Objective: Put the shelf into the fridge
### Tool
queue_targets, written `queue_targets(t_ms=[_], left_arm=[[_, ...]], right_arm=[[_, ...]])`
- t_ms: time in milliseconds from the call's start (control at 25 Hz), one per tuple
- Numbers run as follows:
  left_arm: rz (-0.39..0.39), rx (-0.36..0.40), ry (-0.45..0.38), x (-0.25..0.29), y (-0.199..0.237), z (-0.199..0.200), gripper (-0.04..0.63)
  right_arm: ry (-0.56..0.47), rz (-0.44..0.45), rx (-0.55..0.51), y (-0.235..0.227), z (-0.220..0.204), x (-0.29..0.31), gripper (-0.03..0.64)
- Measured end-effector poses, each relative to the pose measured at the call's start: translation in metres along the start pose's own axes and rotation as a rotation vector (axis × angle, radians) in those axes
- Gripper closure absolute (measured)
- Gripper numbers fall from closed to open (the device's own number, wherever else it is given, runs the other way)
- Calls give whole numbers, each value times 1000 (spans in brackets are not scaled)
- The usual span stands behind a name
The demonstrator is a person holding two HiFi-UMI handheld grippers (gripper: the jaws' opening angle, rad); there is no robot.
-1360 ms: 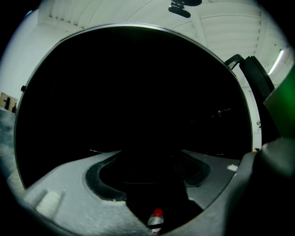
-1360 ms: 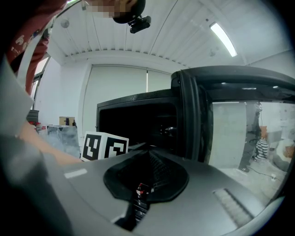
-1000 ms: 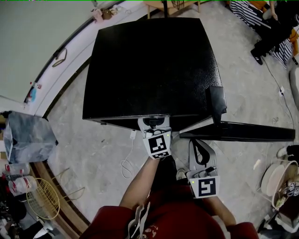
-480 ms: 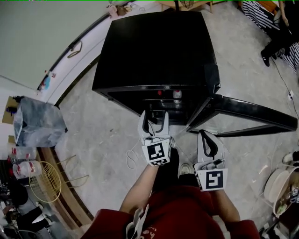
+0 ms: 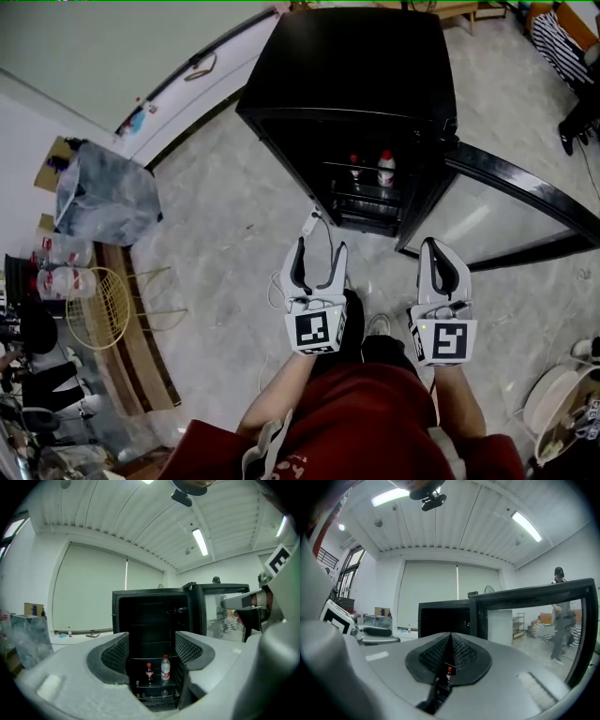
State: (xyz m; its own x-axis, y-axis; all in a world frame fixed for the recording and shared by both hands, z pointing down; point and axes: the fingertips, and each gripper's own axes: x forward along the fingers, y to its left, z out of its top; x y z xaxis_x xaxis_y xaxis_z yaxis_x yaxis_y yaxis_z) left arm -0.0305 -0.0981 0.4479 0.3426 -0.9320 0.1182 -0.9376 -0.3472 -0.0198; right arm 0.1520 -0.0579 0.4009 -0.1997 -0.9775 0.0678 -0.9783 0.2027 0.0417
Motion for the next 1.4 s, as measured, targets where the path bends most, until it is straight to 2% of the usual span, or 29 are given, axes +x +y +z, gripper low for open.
queue_targets(t_ms=[200, 440, 960, 1120, 1400], left_arm=[[33, 43, 26, -38, 24, 9, 281], [59, 79, 0, -71, 60, 33, 281], [85, 21, -82, -121, 180, 85, 282], [117, 15, -132, -136, 195, 106, 282], [78, 32, -149, -140, 194, 109, 284]], right_arm=[[-18, 24, -11, 13, 14, -4, 617], [-34, 50, -34, 46, 30, 2, 617], [-107, 68, -57, 136, 89, 13, 617], [-141, 74, -80, 147, 108, 14, 617], [-145, 61, -85, 156, 110, 16, 617]])
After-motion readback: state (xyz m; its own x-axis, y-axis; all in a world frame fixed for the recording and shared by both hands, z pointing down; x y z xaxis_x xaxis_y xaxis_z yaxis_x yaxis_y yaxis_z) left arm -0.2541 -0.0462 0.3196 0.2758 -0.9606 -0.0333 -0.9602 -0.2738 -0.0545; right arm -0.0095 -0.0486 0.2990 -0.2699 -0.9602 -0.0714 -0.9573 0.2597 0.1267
